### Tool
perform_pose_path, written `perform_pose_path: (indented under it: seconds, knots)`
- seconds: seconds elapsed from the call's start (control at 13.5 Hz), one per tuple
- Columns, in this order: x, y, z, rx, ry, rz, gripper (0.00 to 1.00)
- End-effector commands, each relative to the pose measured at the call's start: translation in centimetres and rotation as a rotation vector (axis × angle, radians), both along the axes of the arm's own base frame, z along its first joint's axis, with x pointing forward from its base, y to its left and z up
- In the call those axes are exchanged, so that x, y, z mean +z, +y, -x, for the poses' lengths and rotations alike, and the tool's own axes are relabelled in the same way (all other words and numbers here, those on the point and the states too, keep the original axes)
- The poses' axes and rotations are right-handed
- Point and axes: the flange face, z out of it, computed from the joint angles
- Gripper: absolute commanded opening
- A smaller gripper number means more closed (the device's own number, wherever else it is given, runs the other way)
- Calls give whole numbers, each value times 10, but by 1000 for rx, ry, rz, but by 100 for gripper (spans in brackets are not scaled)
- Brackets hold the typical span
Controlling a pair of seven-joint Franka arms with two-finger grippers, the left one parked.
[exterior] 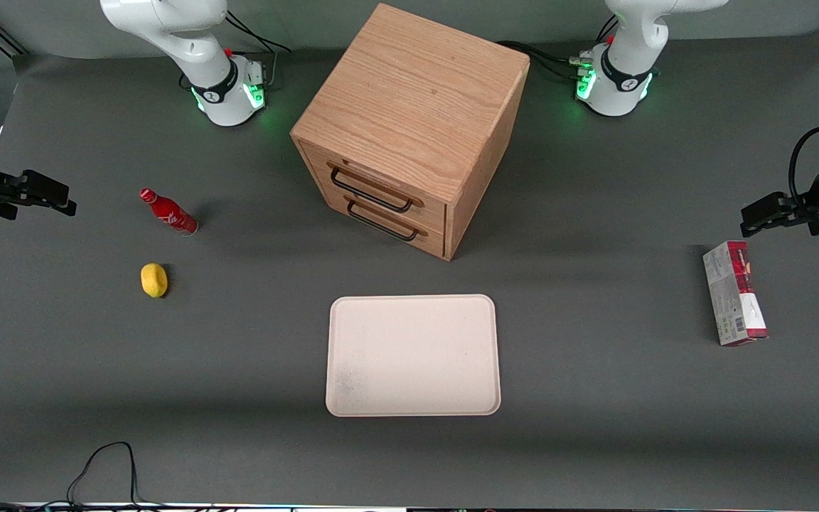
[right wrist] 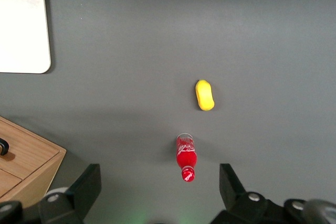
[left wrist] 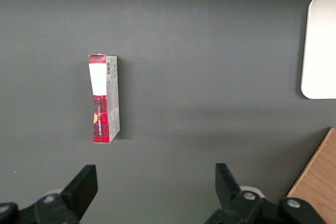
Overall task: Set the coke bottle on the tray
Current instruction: 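Move the open right gripper toward the red Coca-Cola bottle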
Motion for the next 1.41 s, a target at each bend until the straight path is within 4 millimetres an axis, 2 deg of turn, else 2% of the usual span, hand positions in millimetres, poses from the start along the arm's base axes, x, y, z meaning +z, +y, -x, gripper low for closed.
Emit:
perform_pose_path:
  seconds: [0.0, 0.37, 0.67, 0.89, 1.04, 1.26, 1.33]
  knots:
    - [-3, -12, 44, 5, -35, -12, 100]
    - [-22, -29, 118, 2, -72, -24, 100]
    - [-35, -37, 163, 33, -102, -20, 100]
    - [-42, -36, 178, 87, -103, -5, 100]
    - [-55, -35, 188, 142, -129, -7, 100]
    - [-83, -37, 183, 165, -129, -8, 100]
    - [-101, -38, 180, 174, -114, 9, 100]
